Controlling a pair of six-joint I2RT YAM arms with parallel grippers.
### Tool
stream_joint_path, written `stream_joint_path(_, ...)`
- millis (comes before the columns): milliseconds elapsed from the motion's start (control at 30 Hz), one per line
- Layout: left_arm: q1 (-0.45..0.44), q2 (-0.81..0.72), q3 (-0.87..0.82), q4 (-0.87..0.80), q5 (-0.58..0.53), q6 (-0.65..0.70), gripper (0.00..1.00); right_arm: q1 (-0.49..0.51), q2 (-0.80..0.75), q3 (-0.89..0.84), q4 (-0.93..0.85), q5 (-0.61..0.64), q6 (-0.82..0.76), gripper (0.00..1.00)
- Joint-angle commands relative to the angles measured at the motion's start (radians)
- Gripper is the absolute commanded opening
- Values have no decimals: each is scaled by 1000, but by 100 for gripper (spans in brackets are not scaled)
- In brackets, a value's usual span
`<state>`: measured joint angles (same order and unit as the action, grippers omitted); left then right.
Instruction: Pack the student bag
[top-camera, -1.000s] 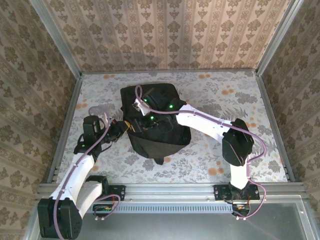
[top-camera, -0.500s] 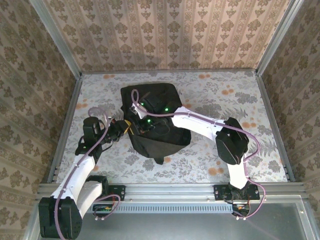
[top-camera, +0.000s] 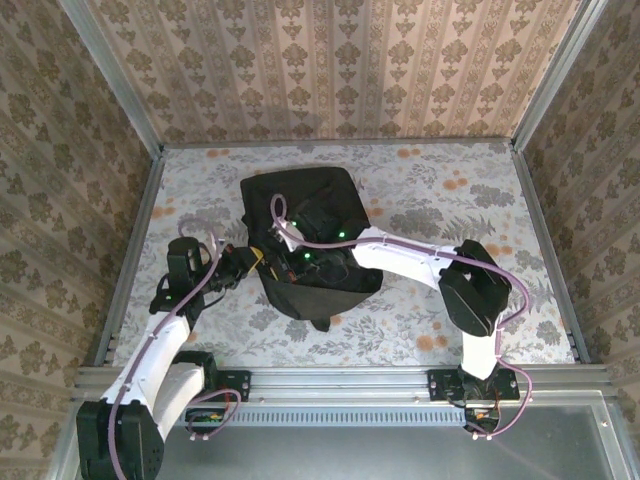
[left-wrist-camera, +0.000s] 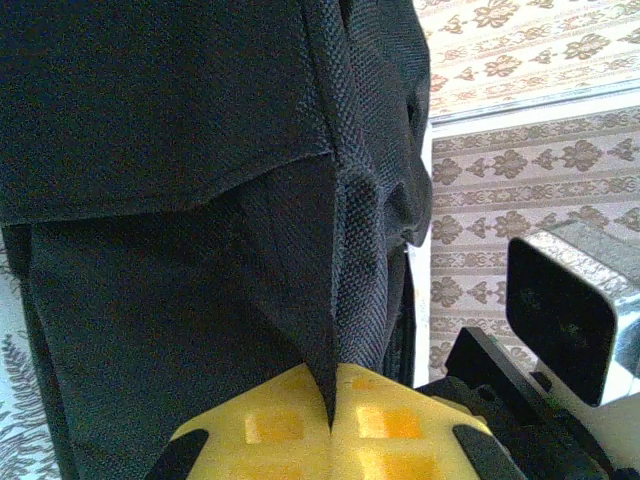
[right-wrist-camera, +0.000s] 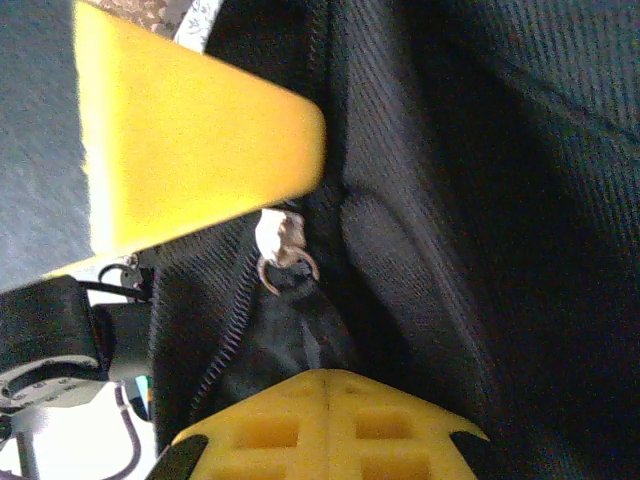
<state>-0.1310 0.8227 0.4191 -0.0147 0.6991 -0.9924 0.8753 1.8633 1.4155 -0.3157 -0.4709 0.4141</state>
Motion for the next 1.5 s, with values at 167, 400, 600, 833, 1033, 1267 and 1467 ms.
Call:
stream_joint_path(167,4,-51,36,49,-3,86,0,1,-77,-89,16,-5,-7,0)
stream_joint_path(400,8,-60,-24,211,47,-25,0,43,-170,-272,246,95,-96,0)
stream_joint_path(600,9,-44,-82,433,62,-197,0,138,-188,-450,557,257,-259,4)
stream_joint_path(833,8,-44,-127,524,68,-289,0,201,-115,-441,597,506,-411,26)
stream_joint_path(1033,5,-57,-147,517,77,-299,0,181,-128,-478,726,641,-421,31)
stream_joint_path(1267,4,-63,-149,508,94,-286,0,126,-178,-522,795,617,-436,23)
stream_joint_path(1467,1,-63,-148,513,108,-288,0,110,-176,-528,832,554,-519,12)
